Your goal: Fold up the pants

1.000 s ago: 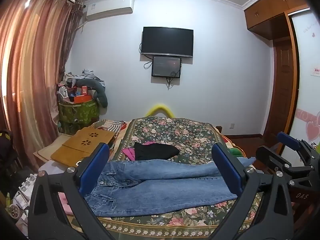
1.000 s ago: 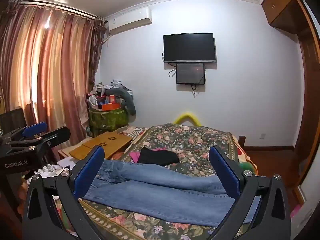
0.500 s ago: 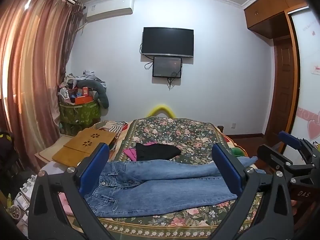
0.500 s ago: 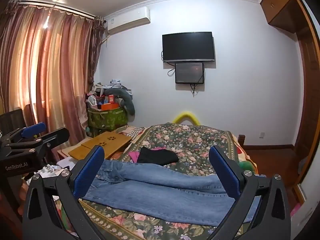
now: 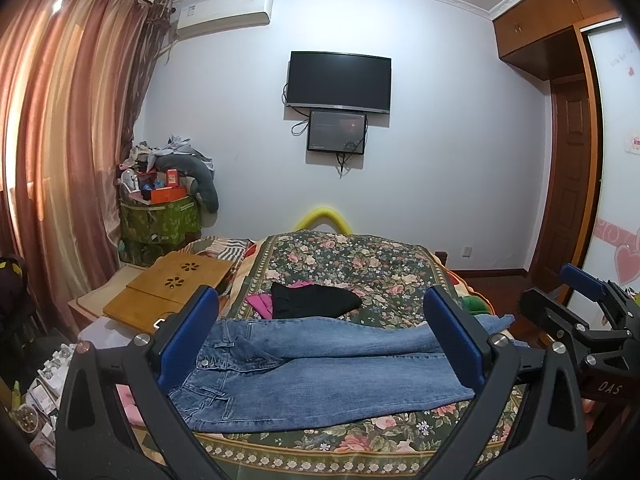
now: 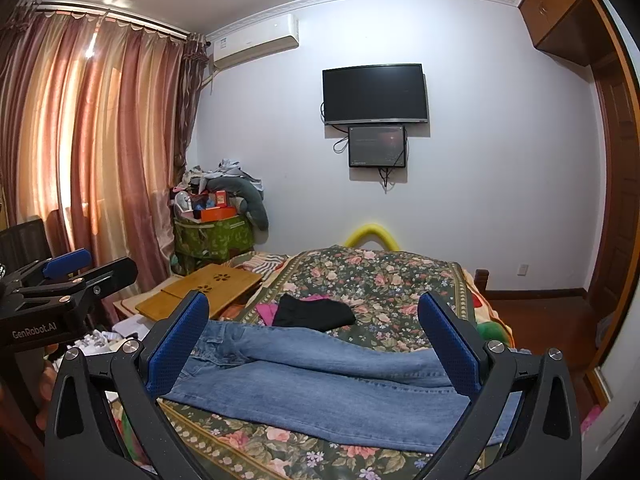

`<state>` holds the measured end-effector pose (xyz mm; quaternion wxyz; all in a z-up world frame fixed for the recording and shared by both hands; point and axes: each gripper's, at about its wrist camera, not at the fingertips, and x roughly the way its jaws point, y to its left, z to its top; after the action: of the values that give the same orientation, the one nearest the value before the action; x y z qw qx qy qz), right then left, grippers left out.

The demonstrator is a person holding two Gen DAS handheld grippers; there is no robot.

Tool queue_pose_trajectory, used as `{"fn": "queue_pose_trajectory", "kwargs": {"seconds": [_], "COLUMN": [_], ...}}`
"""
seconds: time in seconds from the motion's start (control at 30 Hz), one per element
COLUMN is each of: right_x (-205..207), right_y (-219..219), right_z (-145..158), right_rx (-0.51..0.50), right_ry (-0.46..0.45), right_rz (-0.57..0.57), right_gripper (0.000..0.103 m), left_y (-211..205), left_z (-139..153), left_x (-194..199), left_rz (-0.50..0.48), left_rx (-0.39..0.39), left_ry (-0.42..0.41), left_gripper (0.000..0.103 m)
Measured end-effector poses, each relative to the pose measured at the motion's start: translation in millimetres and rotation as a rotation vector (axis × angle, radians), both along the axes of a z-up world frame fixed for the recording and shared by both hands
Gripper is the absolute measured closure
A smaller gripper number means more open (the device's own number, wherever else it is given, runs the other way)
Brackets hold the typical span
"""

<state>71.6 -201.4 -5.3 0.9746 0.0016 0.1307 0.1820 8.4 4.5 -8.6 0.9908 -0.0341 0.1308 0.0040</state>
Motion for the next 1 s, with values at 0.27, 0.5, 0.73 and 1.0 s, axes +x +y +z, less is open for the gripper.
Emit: {"fn": "queue_pose_trajectory", "kwargs": {"seconds": [0.27, 0.5, 0.73, 1.0], "right_x": [0, 2, 7, 4], "right_y": [-2, -2, -2, -10], "right_z": [0, 0, 0, 2], "right_rx": [0.001, -0.002, -0.003, 0.004], "right_ry": [-0.001, -0.003, -0.006, -0.008], "right_rz": [0.002, 0.003, 0.001, -0.005], "right_gripper": [0.0, 0.0, 0.0, 0.0], "left_y": [2, 2, 3, 3], "left_z": [-1, 0, 2, 3], "left_x": [0, 1, 0, 0], "left_rz": [0.004, 0.003, 0.005, 0.0], "left_rx": [-0.007, -0.014, -0.014, -0.014], "left_ry": [0.007, 0.015, 0.016, 0.011], "left_gripper": [0.0, 0.0, 0.0, 0.0]}}
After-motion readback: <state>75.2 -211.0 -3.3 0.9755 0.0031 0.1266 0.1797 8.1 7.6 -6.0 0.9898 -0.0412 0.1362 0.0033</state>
